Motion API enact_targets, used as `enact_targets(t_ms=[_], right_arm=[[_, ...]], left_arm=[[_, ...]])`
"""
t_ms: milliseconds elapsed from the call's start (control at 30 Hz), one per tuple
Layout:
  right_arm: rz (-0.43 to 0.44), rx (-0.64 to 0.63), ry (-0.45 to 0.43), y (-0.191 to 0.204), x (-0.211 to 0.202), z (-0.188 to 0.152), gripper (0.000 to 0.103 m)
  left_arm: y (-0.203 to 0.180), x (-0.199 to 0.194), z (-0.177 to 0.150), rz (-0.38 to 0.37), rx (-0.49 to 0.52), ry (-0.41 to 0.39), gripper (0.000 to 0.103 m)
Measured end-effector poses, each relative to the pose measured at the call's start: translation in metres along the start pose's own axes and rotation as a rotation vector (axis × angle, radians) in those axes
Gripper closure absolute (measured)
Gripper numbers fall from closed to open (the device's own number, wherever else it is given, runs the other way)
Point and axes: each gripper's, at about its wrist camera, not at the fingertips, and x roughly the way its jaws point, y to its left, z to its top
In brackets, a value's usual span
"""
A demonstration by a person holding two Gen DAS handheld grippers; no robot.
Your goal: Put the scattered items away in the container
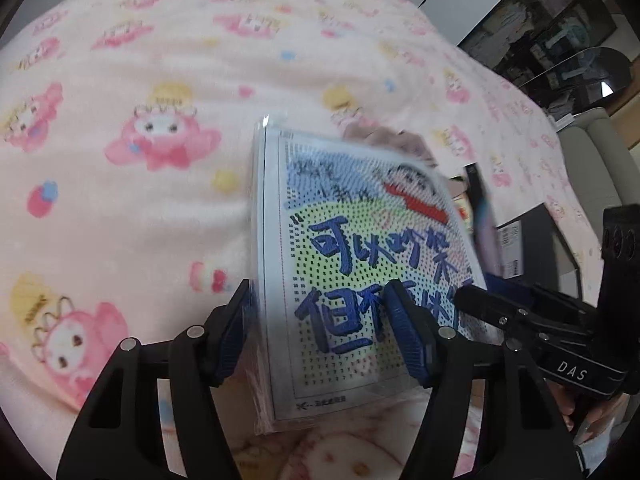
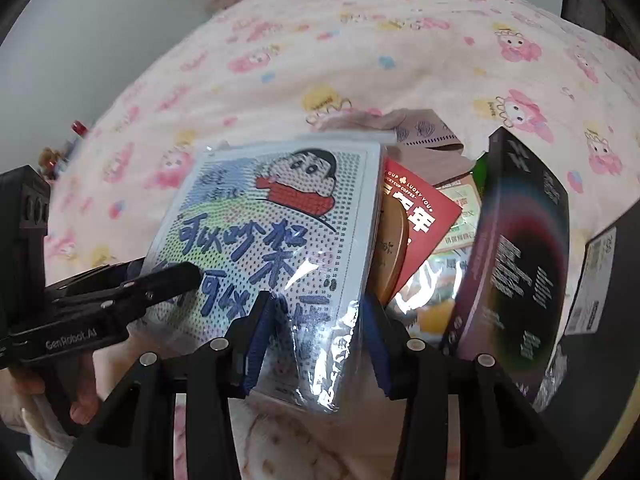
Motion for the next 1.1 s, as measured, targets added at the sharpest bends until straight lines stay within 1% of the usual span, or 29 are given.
enact_targets(t_ms=[133,233,267,333,433,467,533,567,633,700,800,833,900,967,1033,1067,1100], right_arm=[[0.01,0.025,-0.118,-0.009,-0.06,-0.013,0.063],[-0.024,0.027,-0.195,-0.018,-0.106,-0.029,0.063],[-0.032,0.04,-0.218,-0.026,-0.123,-0.038,0.063],[-0.048,0.095,-0.266,-0.052,-0.156,-0.062,0.063],[-0.104,0.146,-0.325,-0.087,-0.195,-0.09,0.063],[-0.128,0.168,-0.338,-0.102,-0.207,-0.1,0.063],[-0.17,0.215,-0.347,-0.138,-0.228,-0.117,0.063],[-0.18,0.234,-0.345,-0.156,-0.234,-0.124,0.063],[-0.171,0.278,-0.325,-0.194,-0.239,-0.134,0.063],[-0.167,0.328,-0.295,-0.232,-0.235,-0.14,0.063],[-0.185,0.401,-0.27,-0.271,-0.22,-0.146,0.063],[-0.19,0.416,-0.263,-0.281,-0.213,-0.148,0.063],[-0.198,0.427,-0.238,-0.296,-0.201,-0.154,0.063],[-0.171,0.447,-0.2,-0.312,-0.188,-0.161,0.063],[-0.143,0.474,-0.138,-0.325,-0.172,-0.163,0.063],[-0.134,0.488,-0.108,-0.33,-0.164,-0.162,0.063],[-0.129,0.499,-0.087,-0.332,-0.158,-0.161,0.063]], left_arm=[[-0.036,-0.041,0.0,-0.067,0.078,-0.043,0.037],[-0.076,-0.062,-0.005,-0.093,0.135,-0.059,0.037],[-0.09,-0.067,-0.009,-0.101,0.158,-0.062,0.037],[-0.131,-0.068,-0.013,-0.127,0.22,-0.066,0.037],[-0.195,-0.059,-0.024,-0.168,0.324,-0.069,0.037],[-0.216,-0.052,-0.027,-0.186,0.348,-0.058,0.039],[-0.256,-0.033,-0.033,-0.234,0.354,-0.015,0.039],[-0.274,-0.024,-0.038,-0.243,0.367,-0.003,0.039],[-0.311,-0.002,-0.047,-0.233,0.415,0.018,0.039],[-0.339,0.022,-0.055,-0.208,0.457,0.053,0.04],[-0.367,0.055,-0.072,-0.166,0.498,0.107,0.04],[-0.372,0.067,-0.075,-0.144,0.501,0.126,0.039],[-0.377,0.087,-0.079,-0.125,0.493,0.167,0.039],[-0.377,0.103,-0.082,-0.102,0.49,0.197,0.039],[-0.377,0.117,-0.087,-0.058,0.488,0.223,0.039],[-0.378,0.121,-0.091,-0.026,0.492,0.219,0.04],[-0.38,0.123,-0.095,0.002,0.511,0.197,0.04]])
